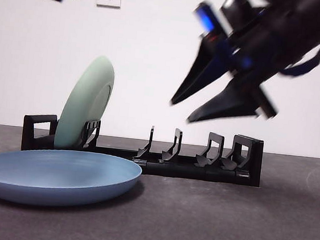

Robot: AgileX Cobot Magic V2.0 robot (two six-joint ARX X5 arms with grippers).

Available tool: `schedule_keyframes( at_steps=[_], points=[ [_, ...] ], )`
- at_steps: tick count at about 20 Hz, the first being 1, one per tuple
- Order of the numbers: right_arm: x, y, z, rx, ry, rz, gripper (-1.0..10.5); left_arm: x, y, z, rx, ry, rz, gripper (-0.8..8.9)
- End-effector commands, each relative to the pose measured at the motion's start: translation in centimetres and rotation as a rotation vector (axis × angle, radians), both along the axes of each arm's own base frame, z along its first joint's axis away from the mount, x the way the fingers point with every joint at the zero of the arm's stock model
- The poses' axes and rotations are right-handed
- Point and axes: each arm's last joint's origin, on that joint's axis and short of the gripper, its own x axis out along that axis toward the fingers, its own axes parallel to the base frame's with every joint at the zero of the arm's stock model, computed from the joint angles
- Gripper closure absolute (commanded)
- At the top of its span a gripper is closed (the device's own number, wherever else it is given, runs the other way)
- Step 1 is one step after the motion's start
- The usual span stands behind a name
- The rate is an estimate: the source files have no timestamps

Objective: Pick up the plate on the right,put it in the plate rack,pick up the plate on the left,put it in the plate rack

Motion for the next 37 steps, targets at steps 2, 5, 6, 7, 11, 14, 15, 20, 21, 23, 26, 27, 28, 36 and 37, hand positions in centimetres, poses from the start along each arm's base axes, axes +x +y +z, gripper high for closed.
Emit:
schedule_keyframes(
  at_steps=[2, 5, 6, 7, 11, 14, 15, 20, 21, 23, 26, 27, 28, 36, 37],
  points=[
    [1.2, 1.5, -2.6, -0.023, 0.086, -0.006, 7.6, -2.4, -0.6, 0.6, 0.102, -0.065, 0.011, 5.23],
    [2.6, 3.0, -4.3, -0.051, 0.127, 0.009, 7.6, -3.6, -1.3, 0.6, 0.134, -0.068, 0.006, 5.26],
    [3.2, 3.7, -4.8, -0.059, 0.139, 0.017, 7.6, -3.8, -1.5, 0.5, 0.143, -0.067, 0.0, 5.27],
    [3.5, 4.3, -5.3, -0.065, 0.147, 0.024, 7.6, -3.9, -1.7, 0.5, 0.147, -0.065, -0.009, 5.27],
    [4.8, 5.8, -7.0, -0.068, 0.199, 0.04, 7.6, -4.2, -2.0, 0.4, 0.169, -0.067, 0.01, 5.31],
    [5.0, 6.0, -7.9, -0.076, 0.238, 0.02, 8.6, -4.2, -1.9, 0.2, 0.187, -0.053, 0.025, 5.31],
    [5.0, 5.9, -8.0, -0.08, 0.243, 0.019, 8.9, -4.2, -1.9, 0.2, 0.189, -0.051, 0.026, 5.31],
    [4.4, 6.0, -7.0, -0.083, 0.251, 0.024, 9.6, -4.2, -1.8, 0.2, 0.198, -0.056, 0.047, 5.31],
    [4.2, 5.8, -6.2, -0.083, 0.246, 0.025, 9.6, -4.2, -1.8, 0.2, 0.205, -0.06, 0.044, 5.31],
    [3.6, 5.4, -4.4, -0.084, 0.224, 0.03, 9.6, -4.2, -1.8, 0.2, 0.227, -0.075, 0.033, 5.31],
    [2.8, 3.8, -1.1, -0.153, 0.123, -0.023, 9.6, -4.3, -2.0, 0.2, 0.24, -0.082, -0.004, 5.31],
    [2.5, 3.2, 0.0, -0.182, 0.089, -0.046, 9.6, -4.5, -2.2, 0.1, 0.26, -0.088, -0.059, 5.31],
    [2.2, 2.6, 0.8, -0.198, 0.071, -0.067, 9.6, -4.9, -2.6, -0.1, 0.289, -0.094, -0.11, 5.31],
    [0.9, -1.4, 4.8, -0.184, 0.053, -0.138, 9.6, -7.7, -8.7, -3.4, 0.569, -0.063, -0.356, 5.33],
    [0.8, -1.5, 4.9, -0.186, 0.053, -0.138, 9.6, -7.9, -9.5, -4.0, 0.614, -0.072, -0.373, 5.34]
  ],
)
